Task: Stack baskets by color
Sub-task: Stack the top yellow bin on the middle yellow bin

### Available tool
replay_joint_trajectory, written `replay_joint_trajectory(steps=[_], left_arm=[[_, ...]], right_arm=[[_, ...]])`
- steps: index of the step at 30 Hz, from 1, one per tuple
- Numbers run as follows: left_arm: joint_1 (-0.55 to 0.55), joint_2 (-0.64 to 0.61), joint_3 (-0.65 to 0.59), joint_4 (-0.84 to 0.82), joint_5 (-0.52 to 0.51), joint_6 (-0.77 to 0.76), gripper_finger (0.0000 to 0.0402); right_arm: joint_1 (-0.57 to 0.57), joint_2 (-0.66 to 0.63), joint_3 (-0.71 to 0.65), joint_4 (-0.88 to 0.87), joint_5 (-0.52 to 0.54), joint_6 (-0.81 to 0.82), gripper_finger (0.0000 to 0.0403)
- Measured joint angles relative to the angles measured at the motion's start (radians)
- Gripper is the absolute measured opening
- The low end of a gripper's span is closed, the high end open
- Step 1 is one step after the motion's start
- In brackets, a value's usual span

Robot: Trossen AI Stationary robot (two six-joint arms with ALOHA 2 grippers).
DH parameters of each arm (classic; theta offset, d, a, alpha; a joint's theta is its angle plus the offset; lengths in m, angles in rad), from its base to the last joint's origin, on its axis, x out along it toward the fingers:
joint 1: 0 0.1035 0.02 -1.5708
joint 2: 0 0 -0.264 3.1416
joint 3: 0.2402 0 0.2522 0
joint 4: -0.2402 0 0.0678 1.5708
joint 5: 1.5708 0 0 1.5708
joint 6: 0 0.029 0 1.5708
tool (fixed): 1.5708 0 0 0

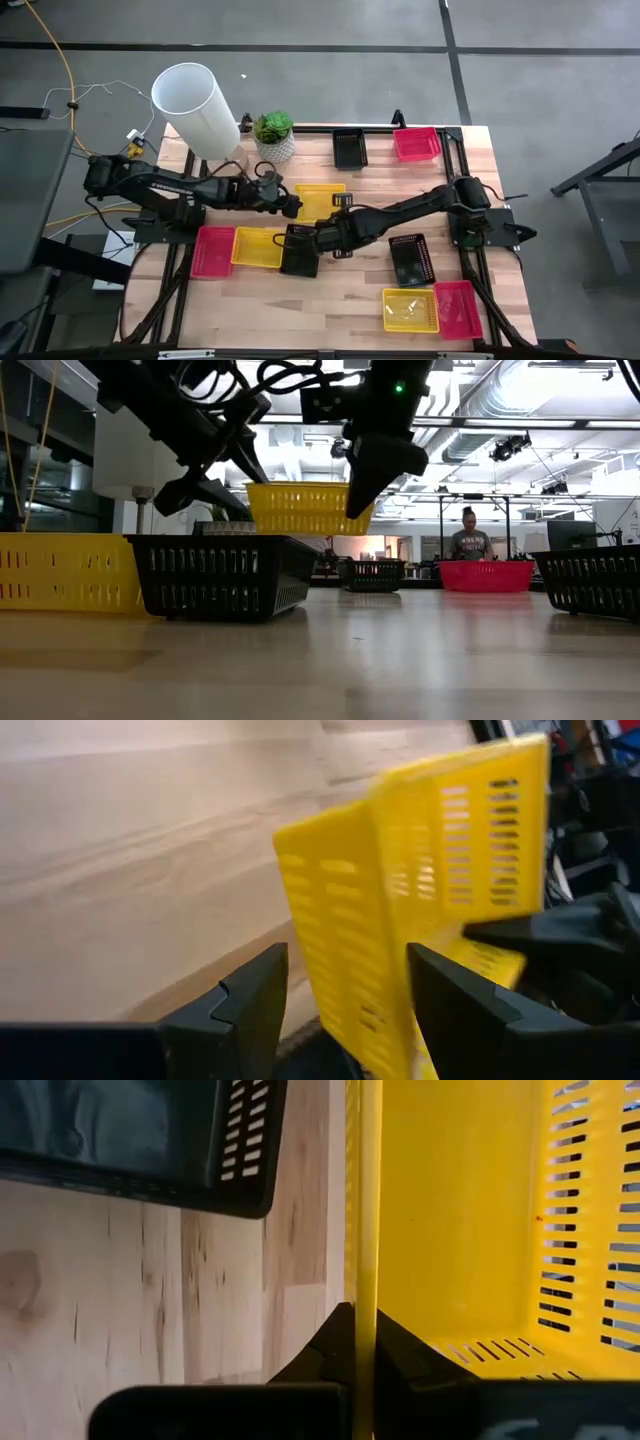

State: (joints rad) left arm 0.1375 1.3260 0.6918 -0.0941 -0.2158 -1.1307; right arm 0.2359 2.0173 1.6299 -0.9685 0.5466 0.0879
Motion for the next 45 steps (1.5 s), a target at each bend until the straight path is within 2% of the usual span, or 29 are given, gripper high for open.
replay_joint_trajectory(steps=[5,11,15,18,21,27,31,35,40,43,45], left_arm=[[0.0,0.011,0.0,0.03,-0.016,0.011,0.0138],[0.0,0.01,0.0,0.042,-0.029,0.057,0.0016],[0.0,0.009,0.0,0.042,-0.038,0.066,0.001],[0.0,0.008,0.0,0.042,-0.061,0.084,0.0002],[0.01,0.008,0.0,0.041,-0.066,0.088,0.0001],[0.044,-0.003,0.0,0.031,-0.06,0.146,0.0],[0.095,-0.067,-0.001,-0.001,-0.002,0.251,0.0],[0.149,-0.171,0.064,-0.17,0.073,0.41,0.0],[0.162,-0.241,0.28,-0.549,0.061,0.581,0.0],[0.126,-0.261,0.394,-0.726,0.047,0.576,0.0],[0.082,-0.279,0.429,-0.824,0.037,0.511,0.0]], right_arm=[[0.0,0.0,0.0,0.001,-0.001,0.008,0.0],[0.007,-0.004,0.002,0.009,0.001,0.01,0.0],[0.006,-0.028,0.002,0.018,-0.041,0.055,0.001],[-0.002,-0.063,0.002,0.033,-0.099,0.093,0.0043],[-0.011,-0.105,0.002,0.038,-0.139,0.138,0.0098],[-0.012,-0.231,0.0,0.066,-0.142,0.121,0.0213],[-0.007,-0.358,0.0,0.044,-0.098,0.174,0.0243],[0.001,-0.488,0.0,-0.03,-0.005,0.259,0.0246],[0.007,-0.598,0.0,-0.153,0.11,0.394,0.0247],[0.008,-0.637,0.0,-0.236,0.151,0.477,0.0247],[0.007,-0.652,-0.004,-0.282,0.168,0.521,0.0247]])
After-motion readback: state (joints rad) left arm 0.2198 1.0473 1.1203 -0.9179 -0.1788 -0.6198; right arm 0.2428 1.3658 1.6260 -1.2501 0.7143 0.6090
